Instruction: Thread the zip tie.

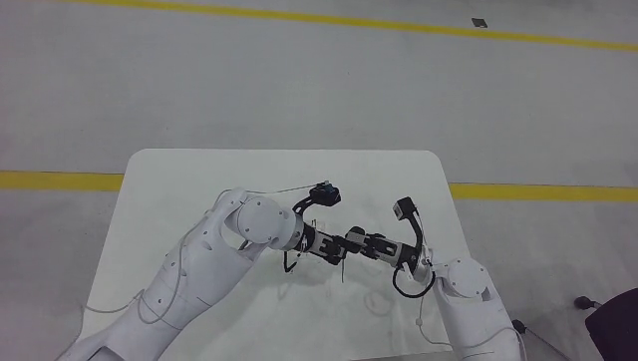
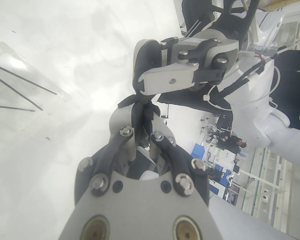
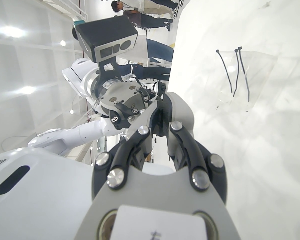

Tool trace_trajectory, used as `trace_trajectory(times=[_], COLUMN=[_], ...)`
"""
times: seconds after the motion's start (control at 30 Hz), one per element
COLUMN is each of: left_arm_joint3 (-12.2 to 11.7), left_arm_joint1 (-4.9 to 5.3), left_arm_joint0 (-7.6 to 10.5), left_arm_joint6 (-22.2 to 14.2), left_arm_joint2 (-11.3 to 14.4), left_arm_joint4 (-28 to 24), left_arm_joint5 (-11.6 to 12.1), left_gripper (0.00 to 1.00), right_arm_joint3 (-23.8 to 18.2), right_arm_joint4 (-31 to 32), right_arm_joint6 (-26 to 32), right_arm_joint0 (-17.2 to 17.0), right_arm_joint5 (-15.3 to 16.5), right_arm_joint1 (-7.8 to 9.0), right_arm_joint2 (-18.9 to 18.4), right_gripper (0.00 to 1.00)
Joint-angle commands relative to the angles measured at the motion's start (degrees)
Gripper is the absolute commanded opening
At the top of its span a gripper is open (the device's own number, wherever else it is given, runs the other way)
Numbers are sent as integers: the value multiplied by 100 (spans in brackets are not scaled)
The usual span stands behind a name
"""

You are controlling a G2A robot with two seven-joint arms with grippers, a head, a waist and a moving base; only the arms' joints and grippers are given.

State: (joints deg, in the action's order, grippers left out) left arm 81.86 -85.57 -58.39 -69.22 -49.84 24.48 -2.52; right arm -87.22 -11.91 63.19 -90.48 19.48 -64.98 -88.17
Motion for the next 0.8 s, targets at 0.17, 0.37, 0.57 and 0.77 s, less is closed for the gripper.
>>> trace_trajectory(times=[0.17,0.37,0.57,0.77], left_arm_joint3=[-5,-9,-15,-15], left_arm_joint1=[59,104,147,189], left_arm_joint0=[48,89,138,185], left_arm_joint6=[84,147,204,274], left_arm_joint2=[87,158,236,302], left_arm_joint4=[-92,-168,-257,-334], left_arm_joint5=[-27,-44,-67,-102], left_gripper=[0,0,0,0], right_arm_joint3=[-2,-4,11,22], right_arm_joint4=[25,33,15,-24], right_arm_joint6=[-46,-53,-63,-68], right_arm_joint0=[-23,-40,-44,-43], right_arm_joint5=[0,0,0,0], right_arm_joint1=[-2,-3,-7,-14], right_arm_joint2=[-31,-55,-83,-105], right_gripper=[0,0,0,0])
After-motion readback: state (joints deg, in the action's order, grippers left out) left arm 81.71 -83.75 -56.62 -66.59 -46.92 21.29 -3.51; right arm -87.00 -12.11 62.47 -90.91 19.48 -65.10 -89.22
